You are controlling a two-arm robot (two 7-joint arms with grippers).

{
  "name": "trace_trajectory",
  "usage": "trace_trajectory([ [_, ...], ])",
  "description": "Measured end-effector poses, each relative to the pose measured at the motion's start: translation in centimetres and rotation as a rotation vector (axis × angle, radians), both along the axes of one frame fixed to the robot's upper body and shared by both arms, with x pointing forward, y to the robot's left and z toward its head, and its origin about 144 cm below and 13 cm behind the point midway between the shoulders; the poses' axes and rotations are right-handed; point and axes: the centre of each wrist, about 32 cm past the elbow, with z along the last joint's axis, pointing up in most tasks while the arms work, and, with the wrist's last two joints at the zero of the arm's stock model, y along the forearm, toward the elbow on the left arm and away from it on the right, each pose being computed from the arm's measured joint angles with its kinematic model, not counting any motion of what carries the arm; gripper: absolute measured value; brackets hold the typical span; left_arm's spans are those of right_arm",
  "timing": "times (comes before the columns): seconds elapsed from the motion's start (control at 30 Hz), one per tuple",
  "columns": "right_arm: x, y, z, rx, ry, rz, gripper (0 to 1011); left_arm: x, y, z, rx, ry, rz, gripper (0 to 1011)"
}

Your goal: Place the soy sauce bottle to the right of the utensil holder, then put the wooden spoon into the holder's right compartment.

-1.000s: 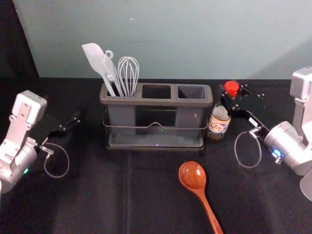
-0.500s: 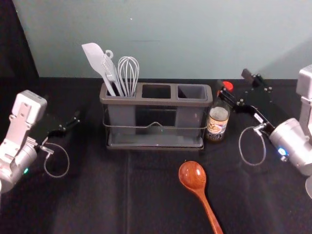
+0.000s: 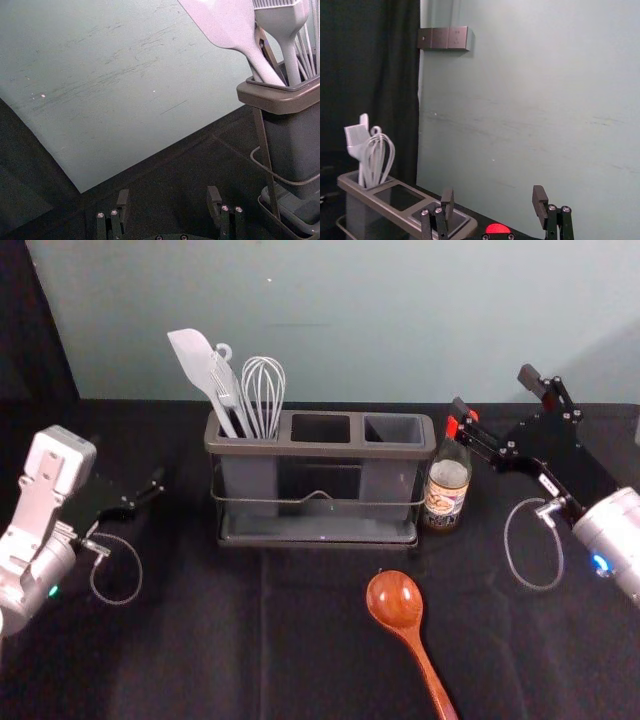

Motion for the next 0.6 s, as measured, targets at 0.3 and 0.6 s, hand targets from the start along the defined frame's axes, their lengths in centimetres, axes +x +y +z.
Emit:
trace_trajectory([
  [0.3,-2.1,1.0,0.0,-0.014,-0.002,0.053,1002,0.0,0.0,0.0,0.0,0.0,0.0,1000],
  [0.6,-4.1,3.0,-1.6,-0.055,0.058,0.092,1002,0.0,0.0,0.0,0.0,0.0,0.0,1000],
])
